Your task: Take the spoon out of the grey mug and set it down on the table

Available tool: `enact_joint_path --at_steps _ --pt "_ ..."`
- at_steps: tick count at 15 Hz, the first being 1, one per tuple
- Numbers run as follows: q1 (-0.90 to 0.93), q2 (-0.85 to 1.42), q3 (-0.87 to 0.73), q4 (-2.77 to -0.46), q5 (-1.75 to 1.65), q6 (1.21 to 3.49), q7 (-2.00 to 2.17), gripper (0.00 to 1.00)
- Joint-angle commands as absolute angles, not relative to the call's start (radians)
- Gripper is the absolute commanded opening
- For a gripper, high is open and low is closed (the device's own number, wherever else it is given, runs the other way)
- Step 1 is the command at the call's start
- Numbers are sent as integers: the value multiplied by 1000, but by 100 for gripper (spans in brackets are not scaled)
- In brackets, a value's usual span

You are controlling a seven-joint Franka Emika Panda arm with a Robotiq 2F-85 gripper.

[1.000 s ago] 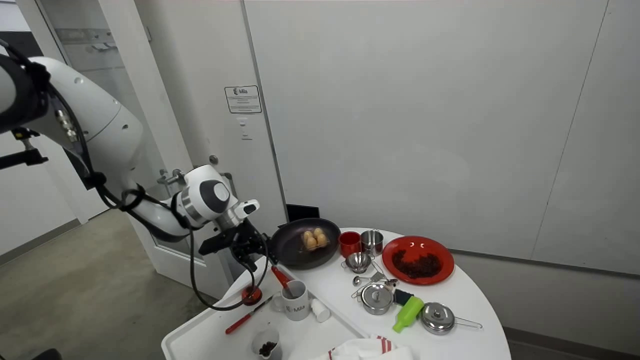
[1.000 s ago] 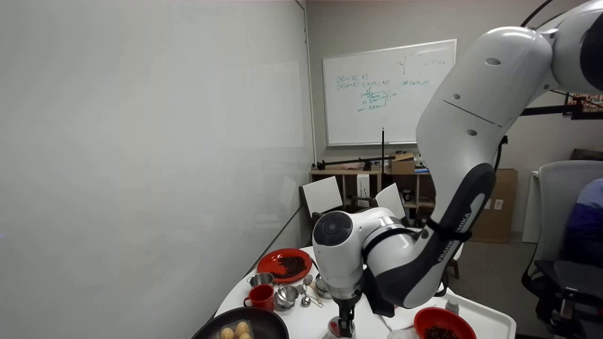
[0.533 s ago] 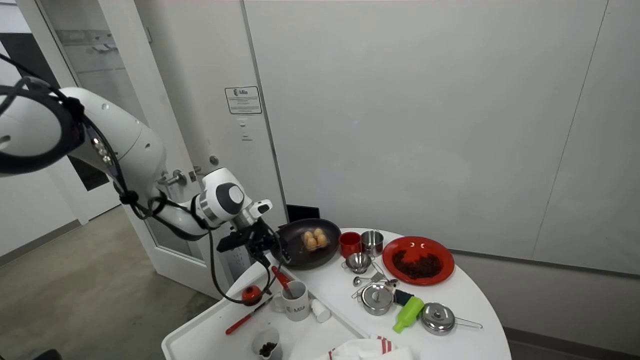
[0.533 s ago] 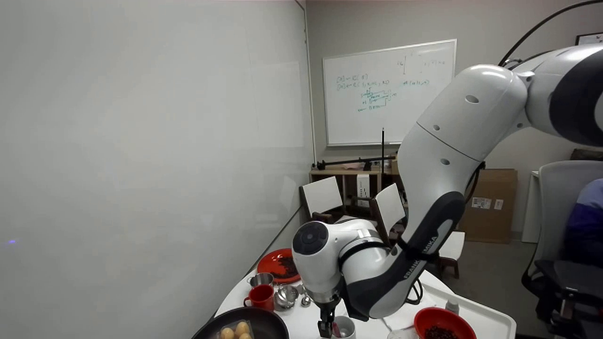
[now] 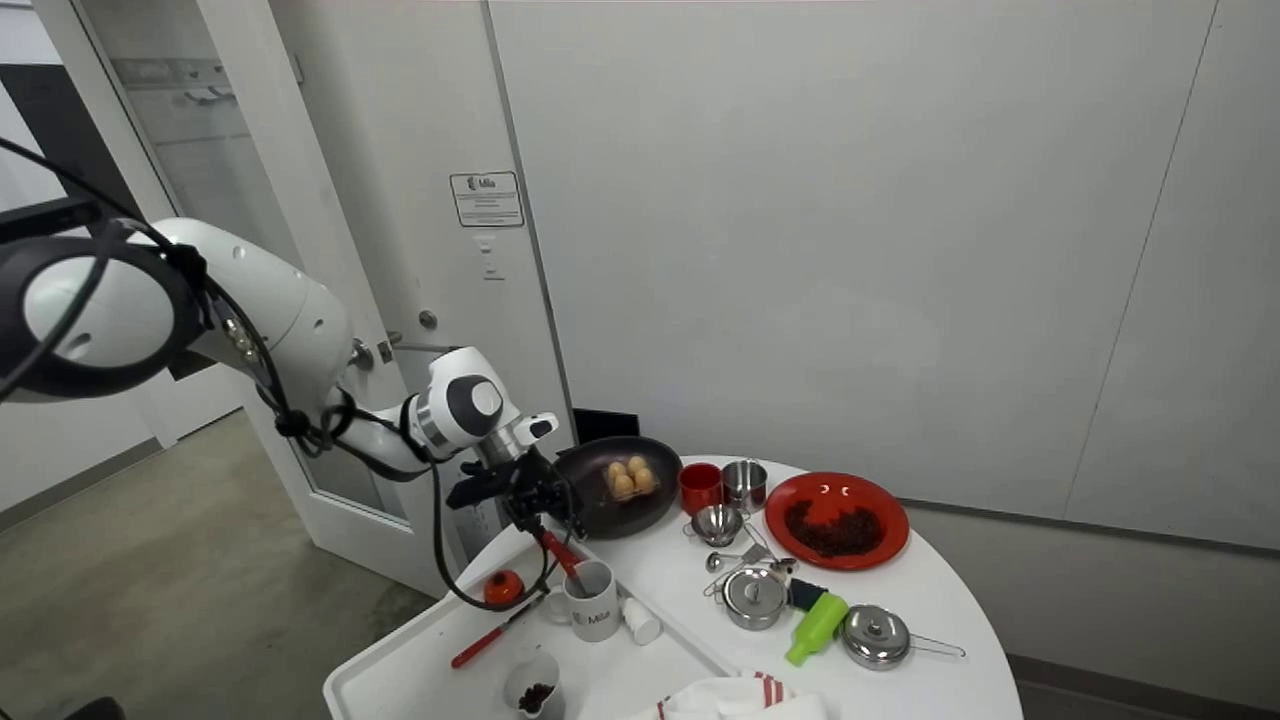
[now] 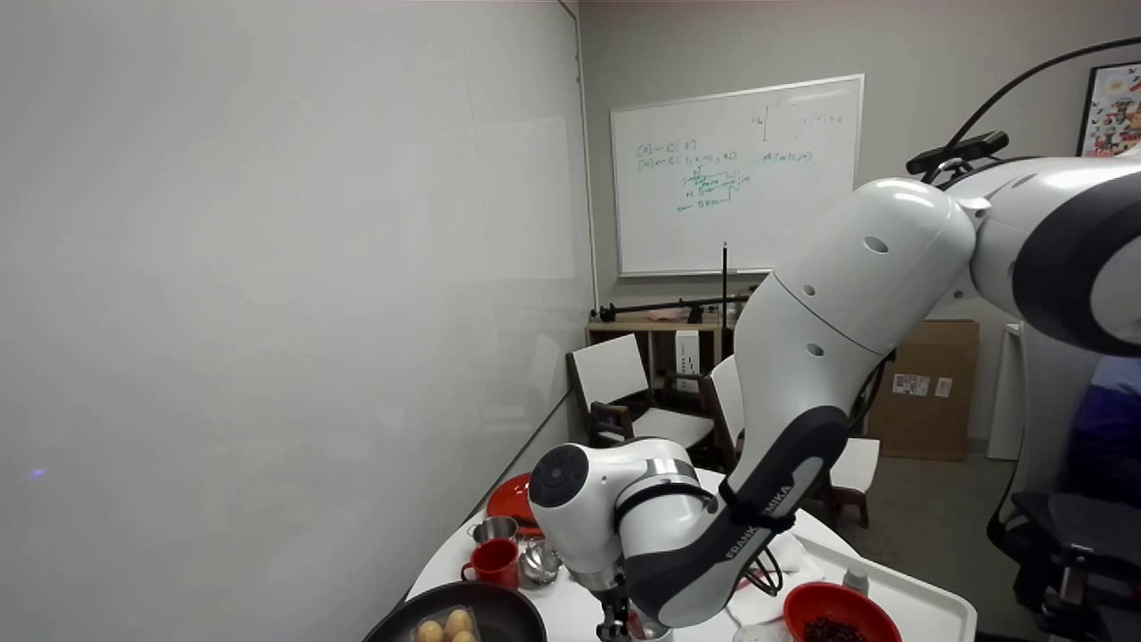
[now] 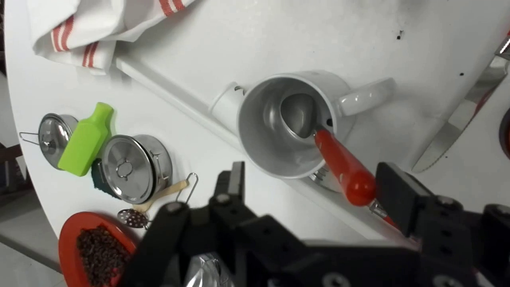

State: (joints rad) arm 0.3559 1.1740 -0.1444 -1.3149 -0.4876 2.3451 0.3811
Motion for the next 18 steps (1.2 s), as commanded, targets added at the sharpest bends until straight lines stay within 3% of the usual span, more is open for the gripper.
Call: enact_joint_path --at_steps 1,7,18 --pt "357 1232 -151 -1209 -441 2278 341 51" --pt "361 1249 -145 -1162 -426 2235 328 6" --pt "373 1187 -131 -1193 -420 2216 331 9"
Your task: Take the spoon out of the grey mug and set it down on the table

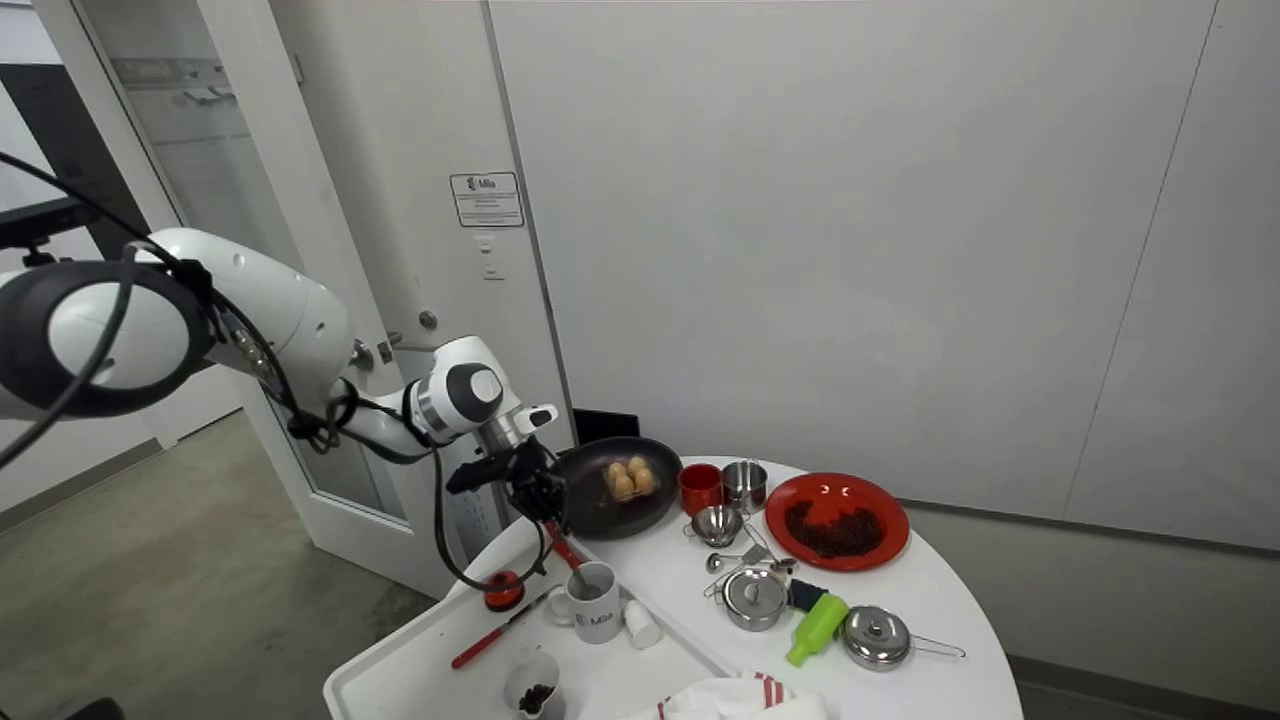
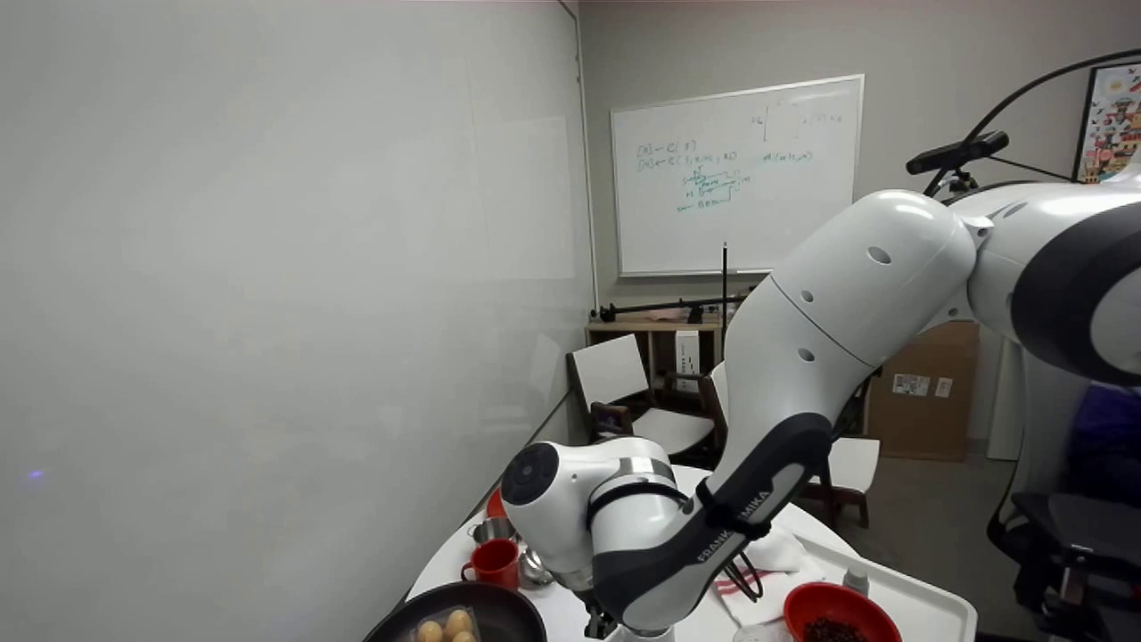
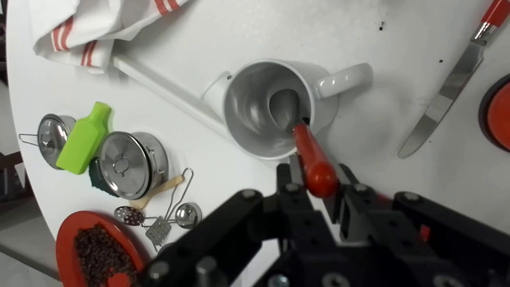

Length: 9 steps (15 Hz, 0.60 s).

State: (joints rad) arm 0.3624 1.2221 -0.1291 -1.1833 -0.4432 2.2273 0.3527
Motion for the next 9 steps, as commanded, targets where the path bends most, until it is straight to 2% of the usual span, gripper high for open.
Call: enact_joint_path --at_steps 1,9 --pt "366 1167 -119 -1212 -439 2227 341 9" --pt "382 1017 -139 -1308 -440 2310 376 9"
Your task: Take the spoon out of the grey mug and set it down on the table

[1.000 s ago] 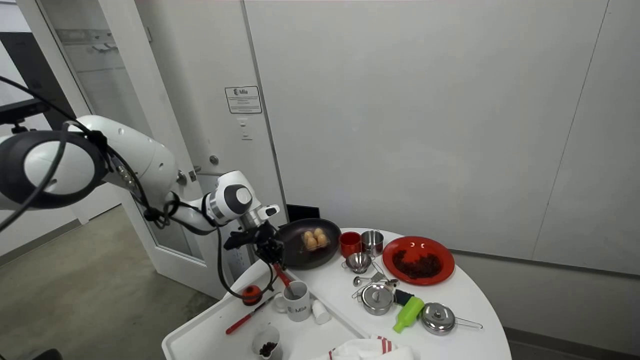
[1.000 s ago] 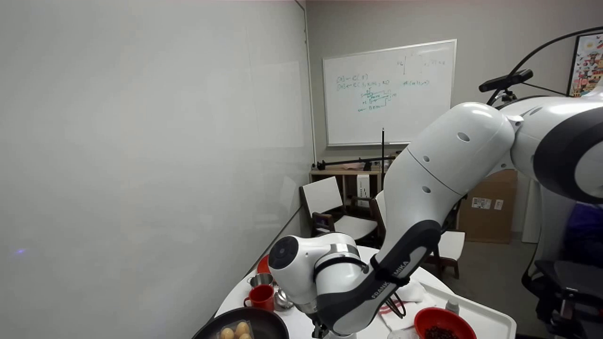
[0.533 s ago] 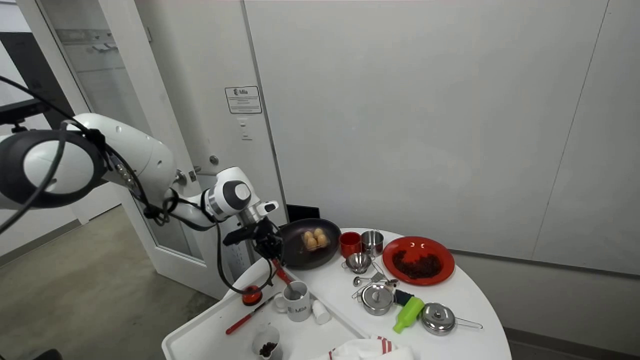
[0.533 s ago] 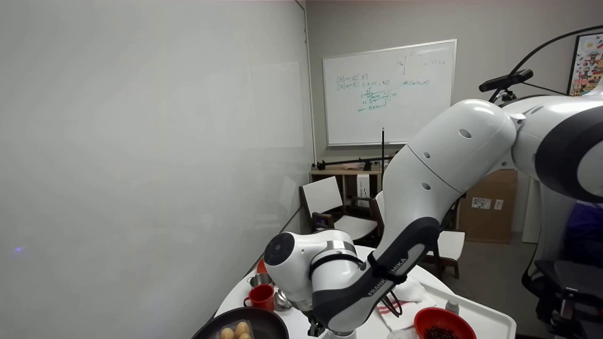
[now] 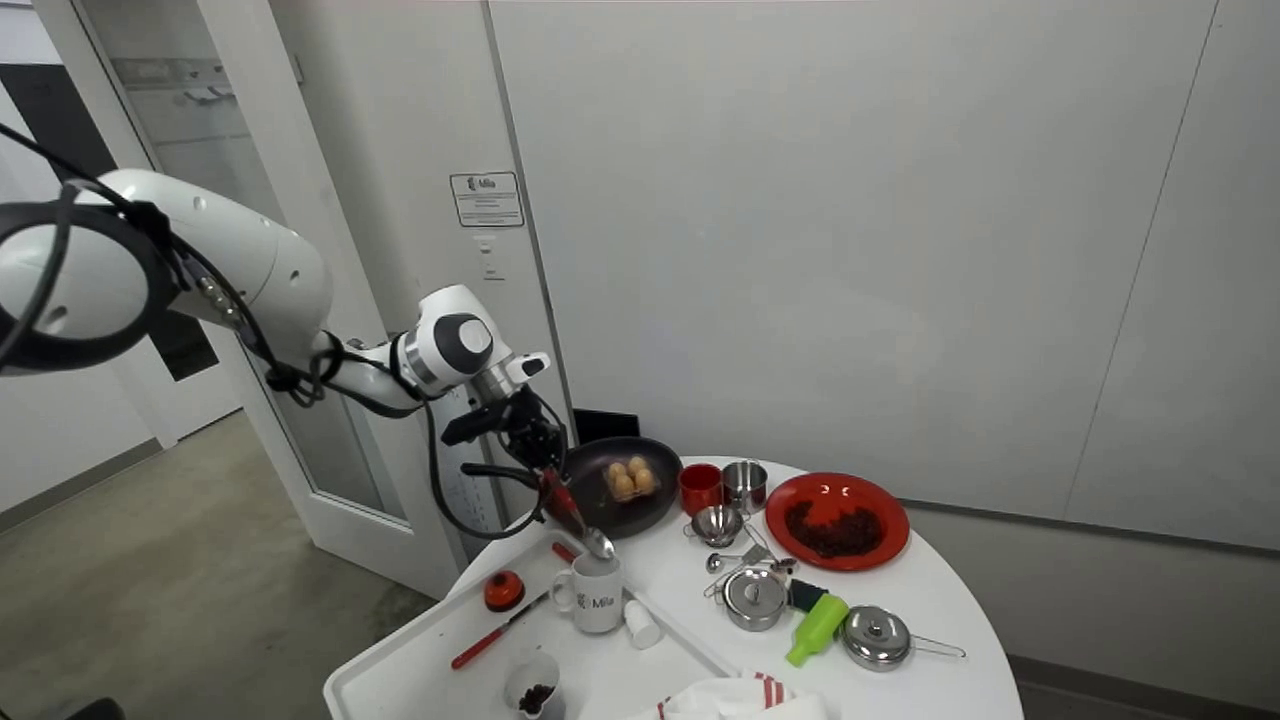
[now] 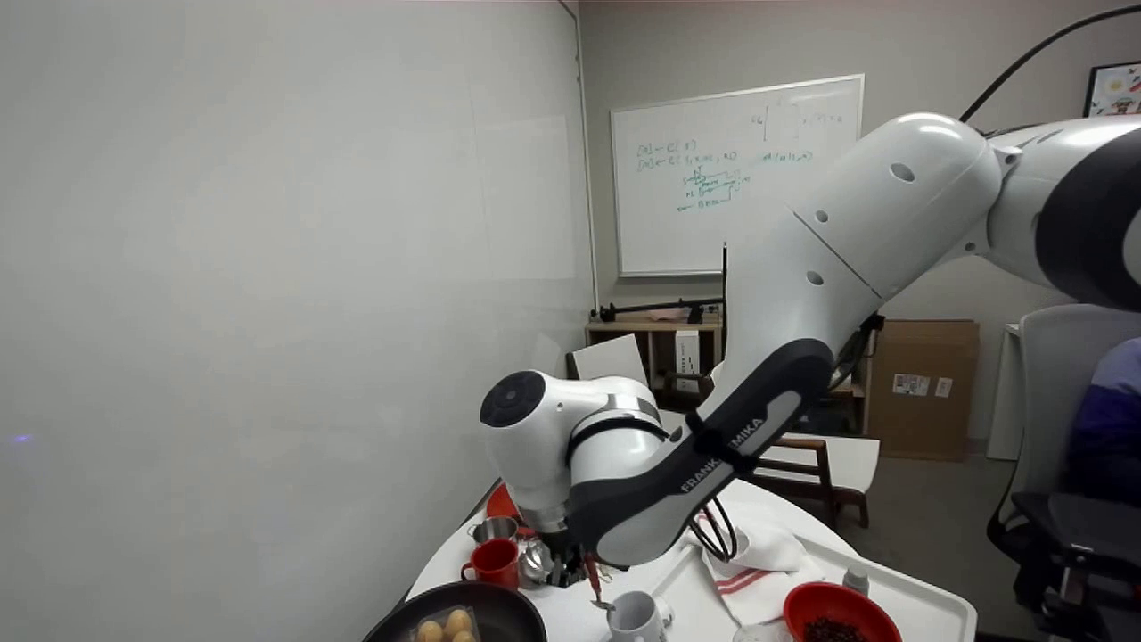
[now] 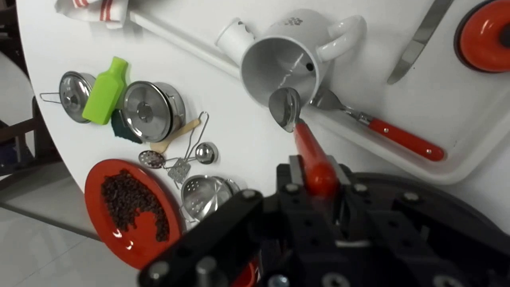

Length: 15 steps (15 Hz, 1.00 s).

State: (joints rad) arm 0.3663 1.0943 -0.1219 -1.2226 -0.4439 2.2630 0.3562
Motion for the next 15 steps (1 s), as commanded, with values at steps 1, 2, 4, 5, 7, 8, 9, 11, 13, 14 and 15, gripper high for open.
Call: enact_joint_path --at_steps 1,2,4,5,7,8,9,11,13,14,15 --pt "383 1003 -140 -1319 -441 2324 377 9" --pt "384 992 -142 -1329 -442 2335 379 9" --pt "386 968 -144 -1356 -445 2361 382 9" --pt "388 954 -144 -1376 -448 2372 375 9" --pt "388 922 -133 -1429 -466 2400 320 9" --pt "389 908 -127 -1453 -475 2410 292 9" --pt "389 890 -116 -1488 -485 2417 249 9" --pt "379 861 -83 -1545 -486 2432 164 9" --pt "362 827 -43 -1607 -475 2444 75 9" --pt "354 812 -23 -1634 -472 2448 32 9" --pt "342 793 0 -1667 -466 2454 -13 9"
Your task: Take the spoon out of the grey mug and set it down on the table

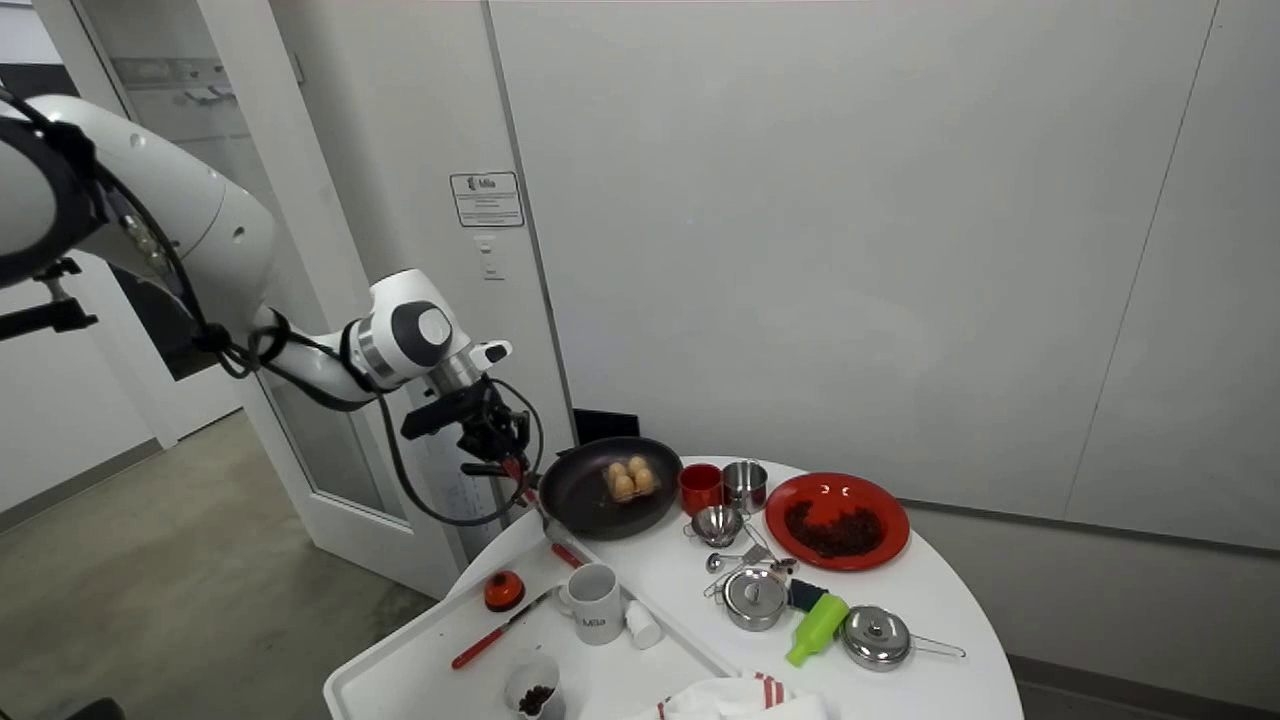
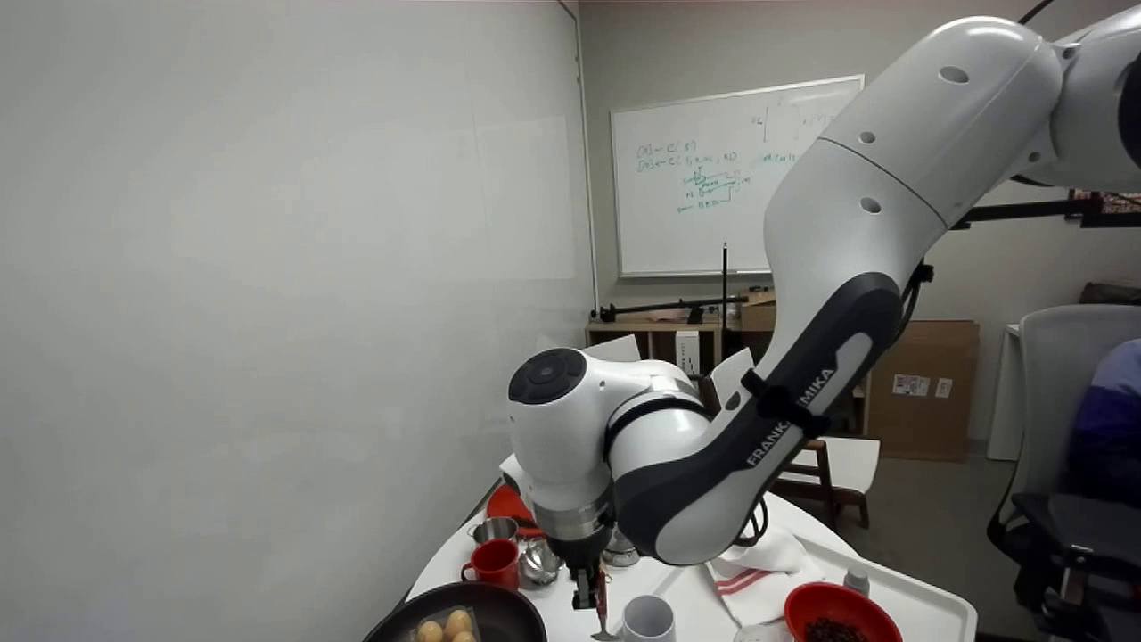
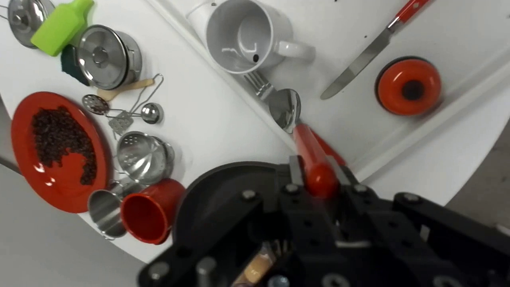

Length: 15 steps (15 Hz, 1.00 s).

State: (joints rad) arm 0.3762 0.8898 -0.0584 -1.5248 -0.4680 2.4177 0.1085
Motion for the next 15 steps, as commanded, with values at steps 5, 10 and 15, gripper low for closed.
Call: enact_joint_path --at_steps 5,10,15 --pt "310 732 56 -1775 -473 2410 -176 9" --pt "381 728 -45 -1829 -654 2339 -119 9" --pt "396 730 -73 -1862 -842 2290 54 8"
